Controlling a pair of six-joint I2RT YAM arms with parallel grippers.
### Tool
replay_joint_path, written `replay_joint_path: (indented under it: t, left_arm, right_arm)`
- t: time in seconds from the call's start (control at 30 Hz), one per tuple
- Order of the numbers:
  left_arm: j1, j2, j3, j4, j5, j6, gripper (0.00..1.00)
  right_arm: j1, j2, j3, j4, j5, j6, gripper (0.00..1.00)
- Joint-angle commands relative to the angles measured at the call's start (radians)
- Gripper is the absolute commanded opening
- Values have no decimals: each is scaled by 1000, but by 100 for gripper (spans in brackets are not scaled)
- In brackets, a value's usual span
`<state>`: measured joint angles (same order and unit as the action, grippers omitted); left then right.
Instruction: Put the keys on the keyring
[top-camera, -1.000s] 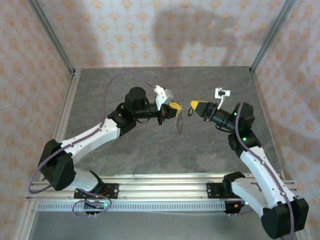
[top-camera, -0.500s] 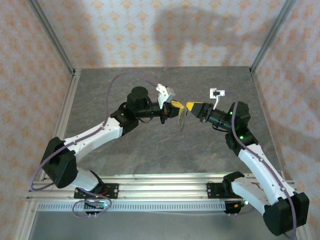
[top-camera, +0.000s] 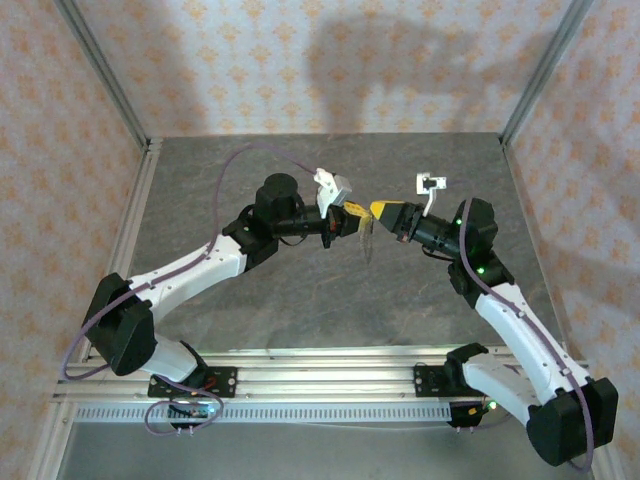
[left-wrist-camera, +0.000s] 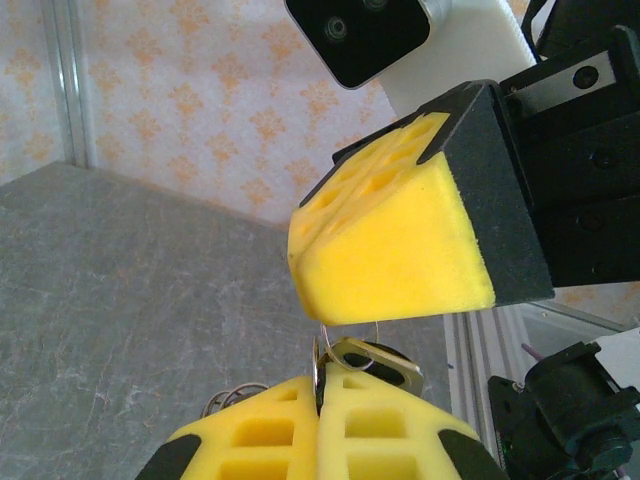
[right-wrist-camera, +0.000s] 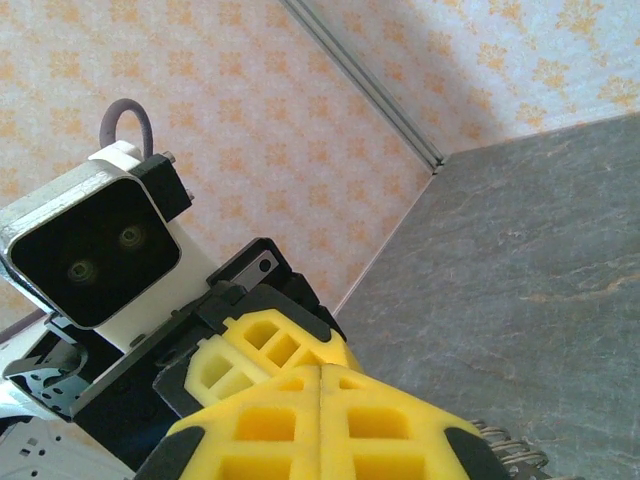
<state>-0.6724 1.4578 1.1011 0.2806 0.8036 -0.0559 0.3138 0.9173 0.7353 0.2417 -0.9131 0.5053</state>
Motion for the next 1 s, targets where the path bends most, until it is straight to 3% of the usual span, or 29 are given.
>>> replay_joint_path:
  t: [0.0, 0.6, 0.83, 0.97]
  left_arm:
    - [-7, -23, 37, 68, 0, 7, 0]
    - [-12, -79, 8, 102, -55, 24, 0]
    - [-12, -89, -8, 121, -80, 26, 0]
    - [-12, -88, -16, 147, -109, 10, 0]
  right_arm:
    - [6, -5, 23, -19, 23, -45, 0]
    - [-28, 5, -11, -99, 79, -78, 0]
    - [-38, 8, -22, -84, 33, -54, 0]
    - [-38, 31, -37, 14, -39, 19, 0]
